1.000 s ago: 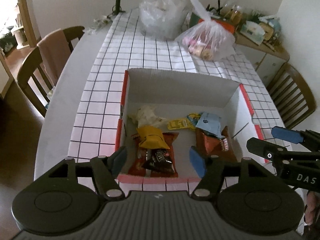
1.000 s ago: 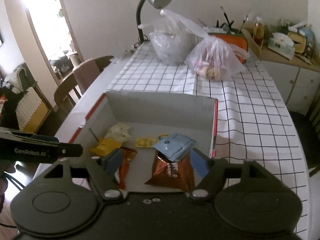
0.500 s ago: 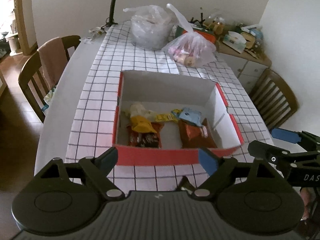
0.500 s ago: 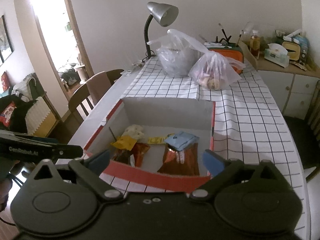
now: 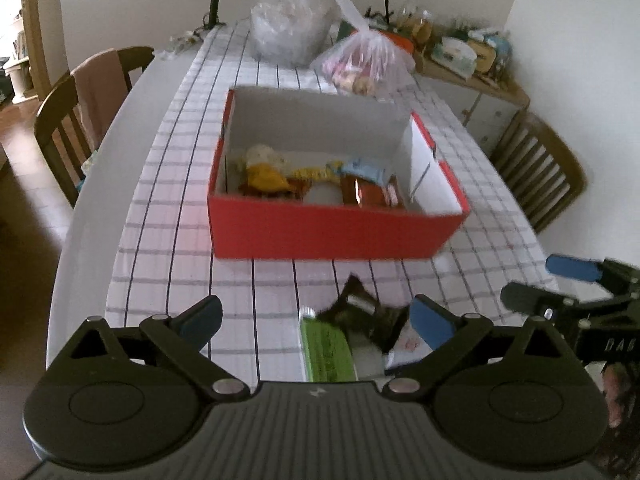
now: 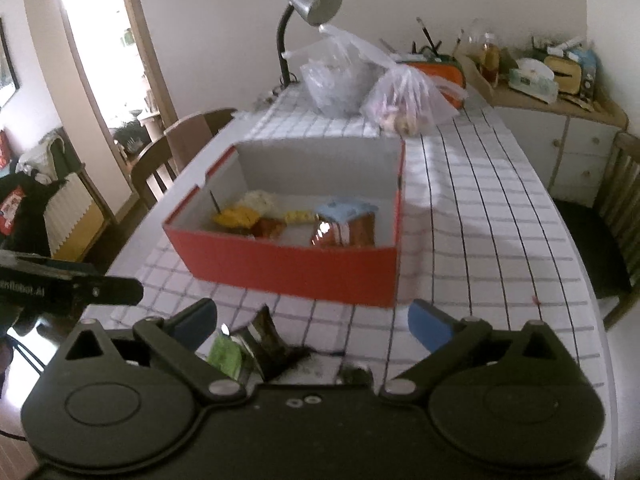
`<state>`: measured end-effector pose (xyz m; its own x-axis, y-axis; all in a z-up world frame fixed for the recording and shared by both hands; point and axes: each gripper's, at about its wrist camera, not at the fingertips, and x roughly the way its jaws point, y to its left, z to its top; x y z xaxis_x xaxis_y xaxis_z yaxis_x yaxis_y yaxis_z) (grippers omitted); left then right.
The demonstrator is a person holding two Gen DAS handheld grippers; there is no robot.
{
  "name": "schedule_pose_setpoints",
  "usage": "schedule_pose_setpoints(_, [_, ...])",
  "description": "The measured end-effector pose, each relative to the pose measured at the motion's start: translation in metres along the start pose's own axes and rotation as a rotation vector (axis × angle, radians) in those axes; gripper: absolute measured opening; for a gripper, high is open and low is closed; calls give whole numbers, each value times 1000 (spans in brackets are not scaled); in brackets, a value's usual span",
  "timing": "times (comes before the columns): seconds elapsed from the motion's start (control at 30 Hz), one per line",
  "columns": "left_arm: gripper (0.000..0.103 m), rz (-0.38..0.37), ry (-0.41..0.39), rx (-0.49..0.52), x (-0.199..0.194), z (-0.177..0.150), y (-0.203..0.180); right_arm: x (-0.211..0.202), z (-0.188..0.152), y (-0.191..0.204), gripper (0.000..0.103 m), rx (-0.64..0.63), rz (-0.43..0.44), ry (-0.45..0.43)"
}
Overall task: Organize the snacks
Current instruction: 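Move both tools back over the remaining snacks on the table, then grasp the green bar with the left tool while the right grasps the black wrapper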
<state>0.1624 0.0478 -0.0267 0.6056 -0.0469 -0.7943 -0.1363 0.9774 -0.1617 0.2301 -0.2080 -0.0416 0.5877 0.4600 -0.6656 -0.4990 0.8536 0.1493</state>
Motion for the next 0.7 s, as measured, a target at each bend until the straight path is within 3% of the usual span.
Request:
schedule_pose_setpoints(0.3, [101, 81, 116, -24, 49, -40, -18, 27, -16, -17, 102, -38, 35, 106])
schedule_pose_setpoints(0.7, [101, 151, 187, -46, 96, -58, -37, 77, -17, -17, 99, -159, 149, 232])
